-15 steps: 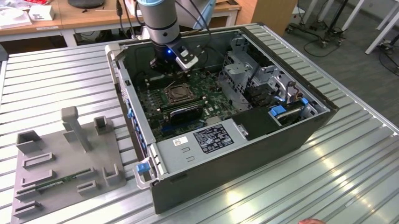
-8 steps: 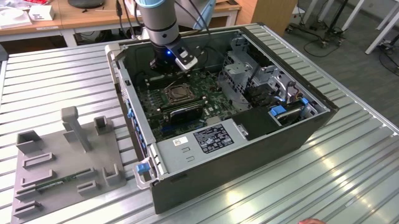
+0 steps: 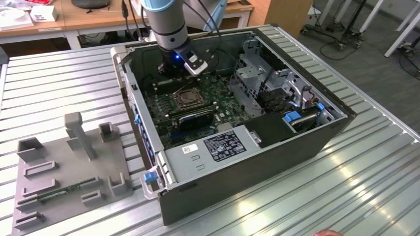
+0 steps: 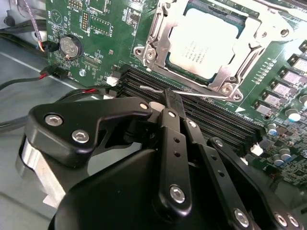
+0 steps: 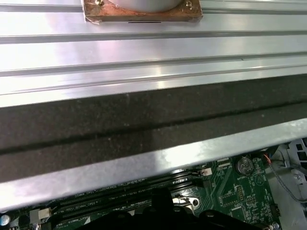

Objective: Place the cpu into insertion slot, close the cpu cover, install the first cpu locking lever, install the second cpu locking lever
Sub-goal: 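Install the first cpu locking lever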

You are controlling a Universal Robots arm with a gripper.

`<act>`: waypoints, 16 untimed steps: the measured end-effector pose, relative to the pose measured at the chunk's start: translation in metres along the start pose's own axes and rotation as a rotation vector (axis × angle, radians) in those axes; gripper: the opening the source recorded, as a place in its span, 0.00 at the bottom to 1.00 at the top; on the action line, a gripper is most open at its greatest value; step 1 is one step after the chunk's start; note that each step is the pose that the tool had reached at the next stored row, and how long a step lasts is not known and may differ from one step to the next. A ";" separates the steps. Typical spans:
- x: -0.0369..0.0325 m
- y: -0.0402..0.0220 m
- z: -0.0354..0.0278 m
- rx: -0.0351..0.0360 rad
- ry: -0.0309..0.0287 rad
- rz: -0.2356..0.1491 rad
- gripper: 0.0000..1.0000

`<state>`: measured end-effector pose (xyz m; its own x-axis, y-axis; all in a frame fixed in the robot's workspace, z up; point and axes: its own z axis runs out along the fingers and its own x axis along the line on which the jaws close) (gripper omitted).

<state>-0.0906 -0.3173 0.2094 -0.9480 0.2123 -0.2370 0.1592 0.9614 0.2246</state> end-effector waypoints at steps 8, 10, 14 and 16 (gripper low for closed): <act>0.0013 -0.0026 0.0050 -0.0026 -0.0116 -0.002 0.11; 0.0016 -0.0033 0.0065 -0.0032 -0.0146 -0.003 0.11; 0.0020 -0.0037 0.0077 -0.0038 -0.0181 -0.003 0.11; 0.0020 -0.0037 0.0079 -0.0040 -0.0184 -0.003 0.11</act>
<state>-0.0910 -0.3190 0.2006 -0.9433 0.2124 -0.2550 0.1549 0.9614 0.2275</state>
